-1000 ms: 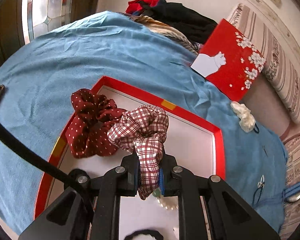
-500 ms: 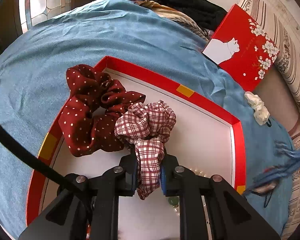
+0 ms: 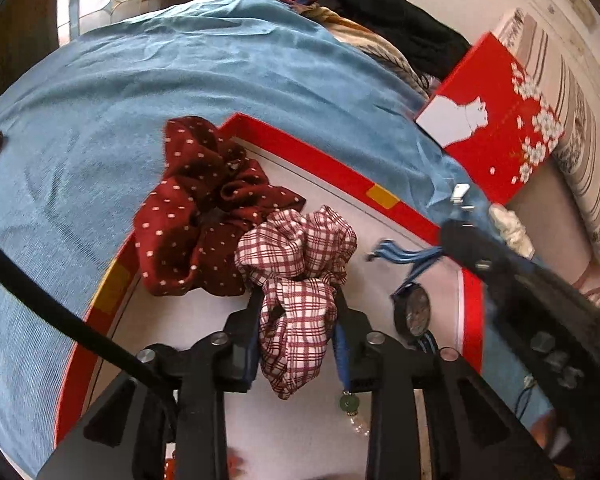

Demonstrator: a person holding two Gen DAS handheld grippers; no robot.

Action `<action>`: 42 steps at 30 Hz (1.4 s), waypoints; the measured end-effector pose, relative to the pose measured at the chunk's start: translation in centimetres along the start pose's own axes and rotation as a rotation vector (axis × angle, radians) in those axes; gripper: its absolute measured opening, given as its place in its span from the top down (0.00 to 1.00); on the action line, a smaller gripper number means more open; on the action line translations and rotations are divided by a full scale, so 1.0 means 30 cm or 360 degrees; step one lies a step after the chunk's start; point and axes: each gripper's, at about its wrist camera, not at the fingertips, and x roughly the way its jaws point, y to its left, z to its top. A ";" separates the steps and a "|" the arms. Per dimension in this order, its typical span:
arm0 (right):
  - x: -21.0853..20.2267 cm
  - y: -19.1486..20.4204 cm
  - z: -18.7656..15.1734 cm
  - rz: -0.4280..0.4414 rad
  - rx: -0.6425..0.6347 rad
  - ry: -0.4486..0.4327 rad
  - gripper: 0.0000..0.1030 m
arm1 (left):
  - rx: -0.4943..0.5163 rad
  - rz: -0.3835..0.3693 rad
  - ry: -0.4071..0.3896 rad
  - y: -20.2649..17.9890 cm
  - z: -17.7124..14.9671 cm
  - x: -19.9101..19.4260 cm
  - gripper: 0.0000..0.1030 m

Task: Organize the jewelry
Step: 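Lower the checked scrunchie into the tray and open the left tool while the right tool releases the watch, then move both open tools to the pearl necklace with black cord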

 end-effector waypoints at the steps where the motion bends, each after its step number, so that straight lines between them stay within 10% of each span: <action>1: 0.019 0.011 0.006 0.0025 -0.0017 0.0024 0.79 | -0.0019 -0.0016 -0.0004 0.007 0.002 -0.009 0.70; 12: 0.094 -0.023 0.014 0.0231 0.0200 0.0170 0.65 | -0.0148 -0.0086 -0.0097 0.068 0.001 -0.110 0.52; 24: -0.282 -0.385 -0.144 0.0007 0.0381 0.0011 0.51 | -0.0191 -0.0066 -0.0200 0.077 -0.033 -0.194 0.49; 34: -0.567 -0.907 -0.544 -0.0395 0.0691 0.0016 0.49 | 0.0187 -0.0189 -0.0227 -0.236 -0.177 -0.233 0.48; 42: -0.537 -1.115 -0.794 -0.0326 0.0951 0.0041 0.49 | 0.0537 -0.0328 0.0024 -0.598 -0.394 -0.090 0.46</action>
